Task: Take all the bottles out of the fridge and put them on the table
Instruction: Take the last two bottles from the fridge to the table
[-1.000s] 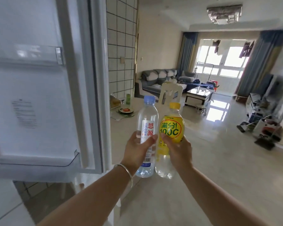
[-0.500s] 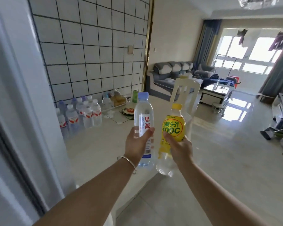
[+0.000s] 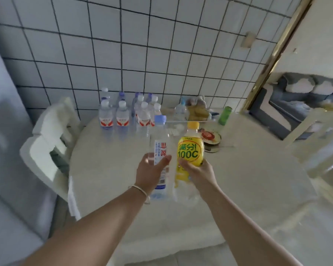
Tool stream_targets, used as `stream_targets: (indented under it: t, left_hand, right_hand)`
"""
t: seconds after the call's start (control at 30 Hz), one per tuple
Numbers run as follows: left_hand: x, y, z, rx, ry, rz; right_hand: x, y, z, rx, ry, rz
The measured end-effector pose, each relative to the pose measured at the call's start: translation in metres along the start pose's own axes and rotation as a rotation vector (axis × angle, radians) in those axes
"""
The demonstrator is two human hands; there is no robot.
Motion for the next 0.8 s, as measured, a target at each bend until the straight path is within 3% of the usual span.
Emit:
stream_targets:
  t: [0.17, 0.27, 0.4, 0.53, 0.63, 0.8]
  left_hand:
    - [0.024, -0.009, -0.036, -0.183, -0.062, 0.002]
    - [0.036, -0.027, -0.055, -0.247, -0.079, -0.081]
    - [0.049, -0.054, -0.087, -0.349, -0.095, -0.258]
    - [0.059, -0.078, -0.121, -0.401, -0.106, -0.179]
    - [0.068, -0.101, -0.151, -0.400, -0.111, -0.196]
    - [0.079, -0.137, -0.202, -0.375, -0.075, -0.421]
  right_hand:
    - [-0.006, 0.021, -0.072, 0.337, 0.079, 0.160]
    - [-0.019, 0.047, -0.100, 0.422, 0.133, 0.228]
    - [-0.022, 0.087, -0.136, 0.442, 0.146, 0.268]
    - [-0.016, 0.126, -0.173, 0.408, 0.096, 0.298]
    - [-0.010, 0.155, -0.201, 0.369, 0.046, 0.359]
    - [-0.005, 0.203, -0.240, 0.266, -0.026, 0.509]
Point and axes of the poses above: each hand's wrist, its own z-axis away from the middle knuckle, its own y-axis out of the palm, x = y × z, the point moved 1 cm from there along -z, towards the middle knuckle, and after that the axes turned 10 degrees about y, right-handed, at the moved point
